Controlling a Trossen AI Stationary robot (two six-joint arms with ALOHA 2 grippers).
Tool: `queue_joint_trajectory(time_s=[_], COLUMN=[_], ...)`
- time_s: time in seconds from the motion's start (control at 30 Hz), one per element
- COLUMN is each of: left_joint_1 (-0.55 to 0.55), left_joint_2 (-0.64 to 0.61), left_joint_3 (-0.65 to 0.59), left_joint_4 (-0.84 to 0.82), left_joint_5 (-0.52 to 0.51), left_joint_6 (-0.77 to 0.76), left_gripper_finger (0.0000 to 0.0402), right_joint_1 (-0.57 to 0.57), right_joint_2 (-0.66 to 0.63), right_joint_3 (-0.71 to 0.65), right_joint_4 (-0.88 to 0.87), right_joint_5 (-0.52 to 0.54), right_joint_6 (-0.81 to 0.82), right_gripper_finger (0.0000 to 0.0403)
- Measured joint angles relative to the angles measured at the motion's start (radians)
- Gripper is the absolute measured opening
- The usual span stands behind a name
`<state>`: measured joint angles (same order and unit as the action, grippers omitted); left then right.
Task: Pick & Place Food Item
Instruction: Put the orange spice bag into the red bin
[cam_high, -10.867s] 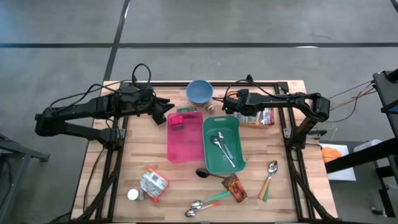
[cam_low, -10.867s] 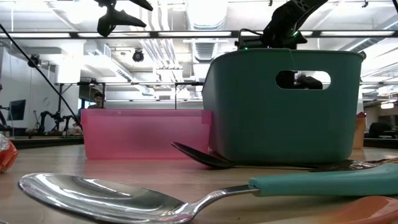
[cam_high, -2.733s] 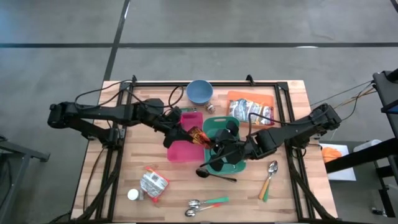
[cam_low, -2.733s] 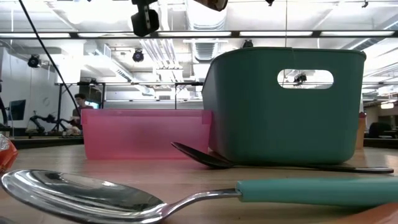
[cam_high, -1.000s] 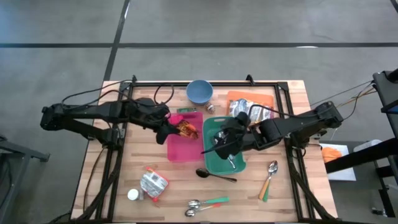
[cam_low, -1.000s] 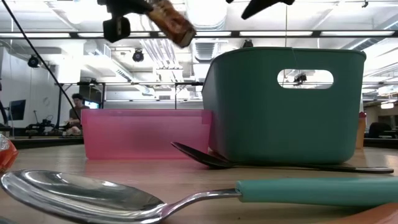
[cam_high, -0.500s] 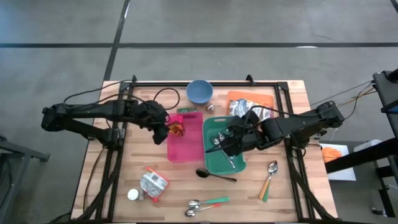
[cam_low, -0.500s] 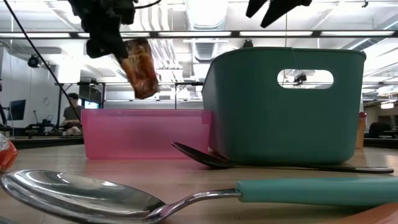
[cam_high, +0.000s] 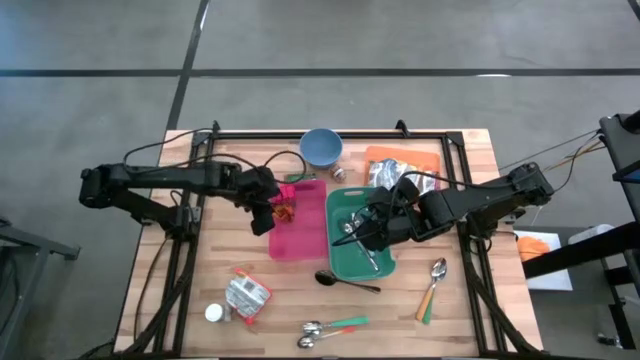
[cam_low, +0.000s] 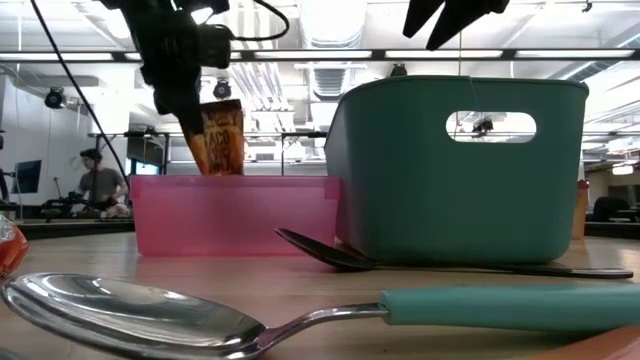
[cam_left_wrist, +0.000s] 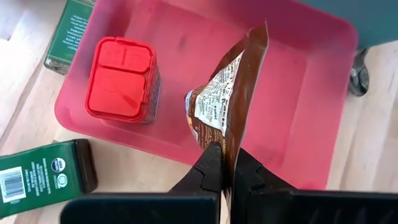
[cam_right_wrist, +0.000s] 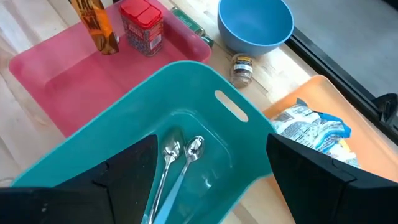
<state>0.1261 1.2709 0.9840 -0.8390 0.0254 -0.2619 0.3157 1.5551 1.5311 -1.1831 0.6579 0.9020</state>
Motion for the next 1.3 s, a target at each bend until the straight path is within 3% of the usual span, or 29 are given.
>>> queue_joint_trajectory(time_s=[0.53,1.3], left_joint_1=[0.015,0.024], left_joint_2=[0.123,0.126], left_joint_3=[-0.001,-0.008], left_joint_4=[0.0,0.0], left_joint_5=[-0.016,-0.06], left_joint_6=[0.059,0.098], left_gripper_finger=[0.0,0.0], right_joint_1=[0.0,0.0], right_joint_2=[0.0,0.0], right_joint_3=[-0.009,-0.023], right_joint_4=[0.001,0.003], right_joint_5=[-0.003,-0.006], right_joint_6=[-0.003,0.004], right_gripper_finger=[0.0298,0.0298])
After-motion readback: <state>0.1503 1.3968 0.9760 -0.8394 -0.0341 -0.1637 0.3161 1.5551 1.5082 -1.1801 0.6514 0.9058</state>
